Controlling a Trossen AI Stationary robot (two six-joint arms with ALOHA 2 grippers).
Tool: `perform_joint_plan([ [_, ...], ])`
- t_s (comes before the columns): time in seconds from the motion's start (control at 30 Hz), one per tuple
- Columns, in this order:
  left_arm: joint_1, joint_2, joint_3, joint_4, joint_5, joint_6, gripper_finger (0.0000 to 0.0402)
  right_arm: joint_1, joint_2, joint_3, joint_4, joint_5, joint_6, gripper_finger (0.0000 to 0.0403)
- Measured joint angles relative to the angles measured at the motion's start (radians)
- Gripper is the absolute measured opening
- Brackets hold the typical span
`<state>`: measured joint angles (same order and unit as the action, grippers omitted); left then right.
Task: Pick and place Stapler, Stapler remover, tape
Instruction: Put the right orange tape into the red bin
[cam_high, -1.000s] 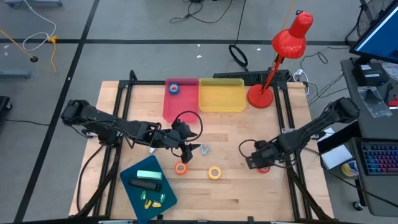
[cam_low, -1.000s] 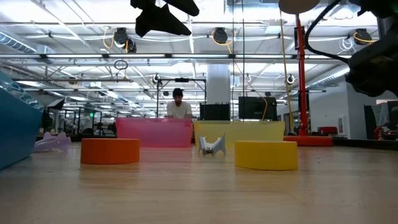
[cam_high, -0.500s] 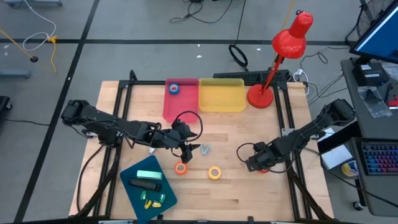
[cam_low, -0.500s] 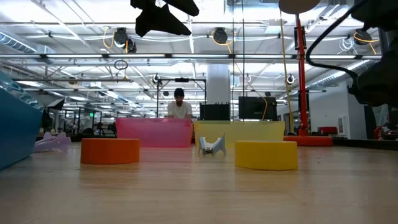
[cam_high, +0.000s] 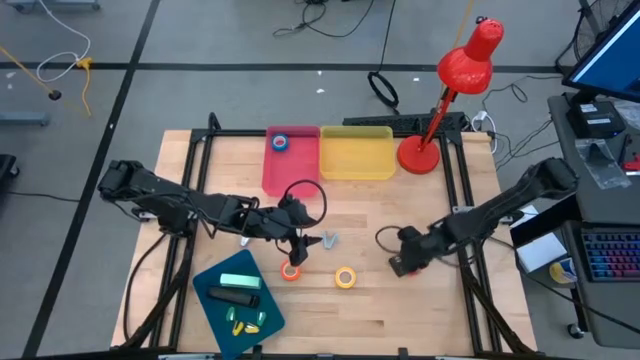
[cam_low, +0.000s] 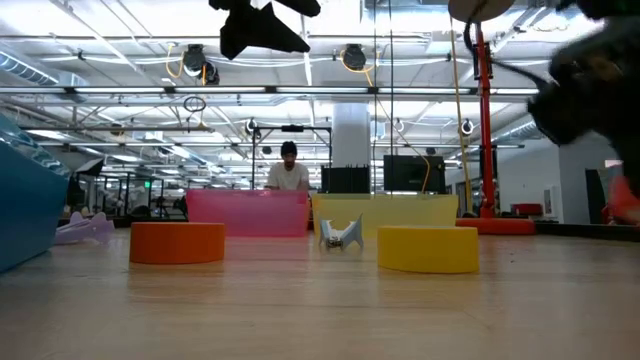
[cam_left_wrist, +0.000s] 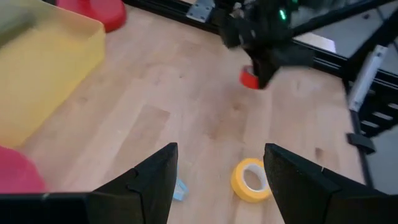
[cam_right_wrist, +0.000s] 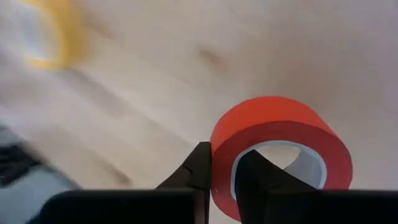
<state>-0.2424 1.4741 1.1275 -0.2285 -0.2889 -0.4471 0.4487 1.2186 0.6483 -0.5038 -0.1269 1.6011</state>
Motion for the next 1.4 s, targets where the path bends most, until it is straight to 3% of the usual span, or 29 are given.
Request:
perform_joint_plan([
  [0.2,0.0,0.0,0.0,0.06,0.115,0.007,0.0239,-0.084,-0.173,0.0,0.272,0.163,-0.122,0.0029],
  [0.37,0.0,0.0,0.0,0.135,0.16,0.024,0.0239,-0.171,-0.21,-0.001,0.558,0.219,-0.291,0.0029],
  [0.57,0.008,0.0,0.0,0.231,0.139,0.076,0.0239,-0.251,-0.137,-0.001,0.91,0.207,-0.416,0.0029],
  [0.83,0.007,0.026,0.002,0.291,0.044,0.183,0.0239,-0.294,0.021,-0.002,1.275,0.185,-0.408,0.0029],
  [1.07,0.001,0.06,0.0,0.269,-0.001,0.235,0.0239,-0.321,0.119,-0.001,1.485,0.106,-0.306,0.0029],
  [1.4,-0.002,0.08,0.0,0.276,-0.032,0.247,0.0239,-0.327,0.17,-0.001,1.503,0.097,-0.226,0.0029],
])
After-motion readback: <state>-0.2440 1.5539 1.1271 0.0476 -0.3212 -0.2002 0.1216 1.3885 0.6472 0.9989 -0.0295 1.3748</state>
